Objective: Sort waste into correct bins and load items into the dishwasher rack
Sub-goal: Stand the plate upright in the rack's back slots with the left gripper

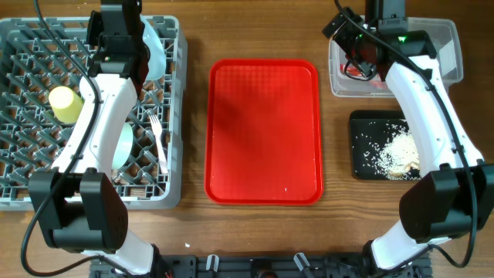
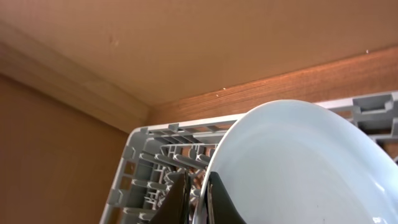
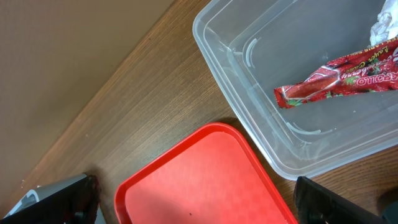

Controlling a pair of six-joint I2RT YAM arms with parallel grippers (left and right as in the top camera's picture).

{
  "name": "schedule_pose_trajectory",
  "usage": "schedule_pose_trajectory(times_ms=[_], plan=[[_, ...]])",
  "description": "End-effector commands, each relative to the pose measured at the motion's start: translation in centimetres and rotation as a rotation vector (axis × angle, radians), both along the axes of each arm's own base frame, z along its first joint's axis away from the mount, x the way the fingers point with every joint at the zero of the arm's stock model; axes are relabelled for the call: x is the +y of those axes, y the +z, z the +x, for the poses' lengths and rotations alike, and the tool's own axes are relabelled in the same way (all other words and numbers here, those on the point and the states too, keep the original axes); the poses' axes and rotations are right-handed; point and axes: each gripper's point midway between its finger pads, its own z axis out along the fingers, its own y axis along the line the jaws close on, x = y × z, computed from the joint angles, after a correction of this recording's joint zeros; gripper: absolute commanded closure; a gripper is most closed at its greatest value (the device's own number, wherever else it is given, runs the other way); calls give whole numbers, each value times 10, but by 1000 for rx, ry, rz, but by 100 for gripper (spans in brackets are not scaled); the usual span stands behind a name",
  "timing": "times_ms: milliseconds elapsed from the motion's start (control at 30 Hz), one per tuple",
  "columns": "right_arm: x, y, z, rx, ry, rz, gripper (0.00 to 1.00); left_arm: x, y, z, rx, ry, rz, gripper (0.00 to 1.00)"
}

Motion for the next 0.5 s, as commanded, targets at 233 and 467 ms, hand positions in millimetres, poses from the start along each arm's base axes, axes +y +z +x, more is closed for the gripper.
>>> schedule_pose_trajectory(times_ms=[233,467], plan=[[-5,3,0,-11,-6,-24,0,-27,-15,15,103,-165,92,93],[-5,3,0,-11,-6,-24,0,-38,-14,16,61,-155,37,57]])
